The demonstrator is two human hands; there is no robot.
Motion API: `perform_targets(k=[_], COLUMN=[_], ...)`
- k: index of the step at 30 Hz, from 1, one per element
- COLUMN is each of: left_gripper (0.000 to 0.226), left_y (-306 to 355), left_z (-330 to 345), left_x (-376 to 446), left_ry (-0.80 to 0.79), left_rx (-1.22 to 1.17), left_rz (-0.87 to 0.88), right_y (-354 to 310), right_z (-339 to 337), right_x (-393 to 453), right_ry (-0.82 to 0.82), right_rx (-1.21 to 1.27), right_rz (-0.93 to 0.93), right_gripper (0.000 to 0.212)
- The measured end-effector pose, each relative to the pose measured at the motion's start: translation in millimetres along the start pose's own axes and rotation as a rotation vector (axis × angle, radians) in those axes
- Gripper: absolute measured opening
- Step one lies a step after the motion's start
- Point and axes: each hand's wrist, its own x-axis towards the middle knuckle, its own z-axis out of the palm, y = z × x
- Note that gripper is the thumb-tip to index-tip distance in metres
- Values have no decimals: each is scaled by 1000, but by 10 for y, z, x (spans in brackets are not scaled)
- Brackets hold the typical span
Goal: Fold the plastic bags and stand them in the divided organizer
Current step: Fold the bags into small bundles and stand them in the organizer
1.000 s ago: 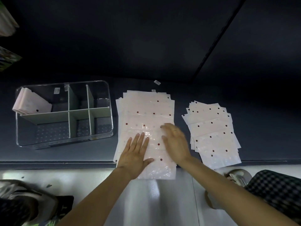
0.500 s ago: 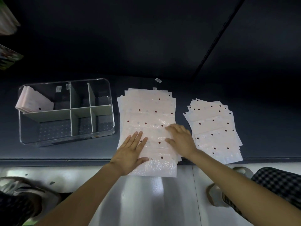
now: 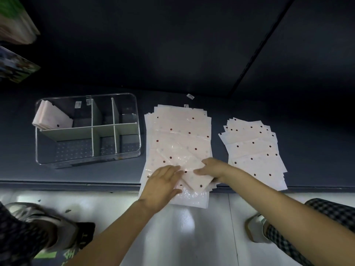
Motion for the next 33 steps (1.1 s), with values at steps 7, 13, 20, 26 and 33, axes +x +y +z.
perform_targets(k=[7, 13, 20, 26, 33], left_gripper=[32, 15, 32, 12, 51], left_y=[43, 11, 39, 74, 83], left_z=[72, 120, 203, 171, 164], left_x=[-149, -137, -40, 54, 12], left_ry=[158, 91, 159, 237, -27], left_rx=[-71, -290, -551, -566, -125], left_rz=[-97, -365, -725, -929, -249], right_y=[444, 532, 199, 68, 21], right_z=[371, 118, 347, 407, 408], right_x=[-192, -130, 184, 326, 364], right_ry=[10, 188, 265, 348, 359], right_rx=[337, -377, -136, -191, -206], right_rz=[-7, -574, -425, -274, -222], right_gripper=[18, 52, 16, 12, 20])
